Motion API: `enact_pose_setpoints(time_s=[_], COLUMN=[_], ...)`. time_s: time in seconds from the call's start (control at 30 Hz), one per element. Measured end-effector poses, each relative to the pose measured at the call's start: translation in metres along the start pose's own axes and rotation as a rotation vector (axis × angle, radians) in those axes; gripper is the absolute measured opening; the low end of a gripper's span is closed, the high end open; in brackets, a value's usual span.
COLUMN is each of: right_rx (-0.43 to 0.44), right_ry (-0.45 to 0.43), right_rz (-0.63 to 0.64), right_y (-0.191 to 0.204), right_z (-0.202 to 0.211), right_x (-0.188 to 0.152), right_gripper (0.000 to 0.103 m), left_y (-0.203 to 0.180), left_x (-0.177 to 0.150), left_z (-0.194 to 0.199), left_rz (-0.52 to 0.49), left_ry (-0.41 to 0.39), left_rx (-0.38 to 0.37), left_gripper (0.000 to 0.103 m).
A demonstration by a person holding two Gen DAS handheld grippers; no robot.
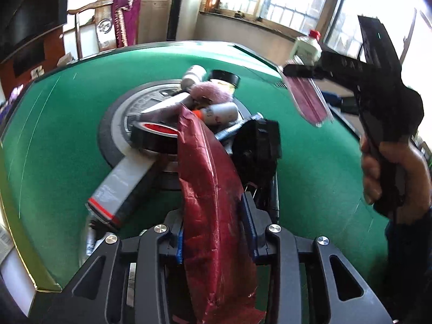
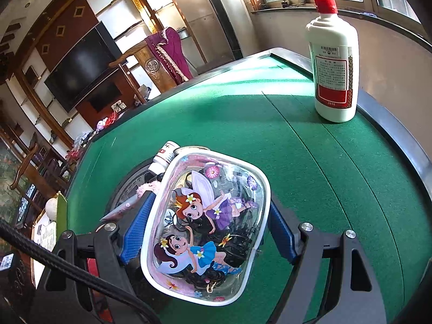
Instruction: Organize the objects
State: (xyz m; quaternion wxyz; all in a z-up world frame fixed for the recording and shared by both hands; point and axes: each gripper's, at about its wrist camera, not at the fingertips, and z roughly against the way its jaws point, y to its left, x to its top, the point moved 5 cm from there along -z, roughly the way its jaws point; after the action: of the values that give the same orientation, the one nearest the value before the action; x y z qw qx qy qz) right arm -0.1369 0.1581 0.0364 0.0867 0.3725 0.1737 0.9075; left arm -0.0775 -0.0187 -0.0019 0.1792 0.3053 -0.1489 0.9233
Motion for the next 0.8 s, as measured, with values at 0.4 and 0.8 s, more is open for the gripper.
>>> enact_pose_setpoints(time_s=[0.4,0.8], right_rx=[0.023,0.073], right_ry=[-0.038,-0.071], right_rz=[0.071,0.194], right_y=[0.024,0.069], right_z=[0.008,0.015], right_x=[-0.005,-0.022], right_gripper=[0.079,0.079], left_y=[-0.004,0.008], left_x=[0.002,0.011], left_z=[0.019,0.054], left_rz=[-0.010,0.000], left_ry=[-0.088,-0.220], left_rx=[0.036,0.097], left_gripper=[0.017,0.018])
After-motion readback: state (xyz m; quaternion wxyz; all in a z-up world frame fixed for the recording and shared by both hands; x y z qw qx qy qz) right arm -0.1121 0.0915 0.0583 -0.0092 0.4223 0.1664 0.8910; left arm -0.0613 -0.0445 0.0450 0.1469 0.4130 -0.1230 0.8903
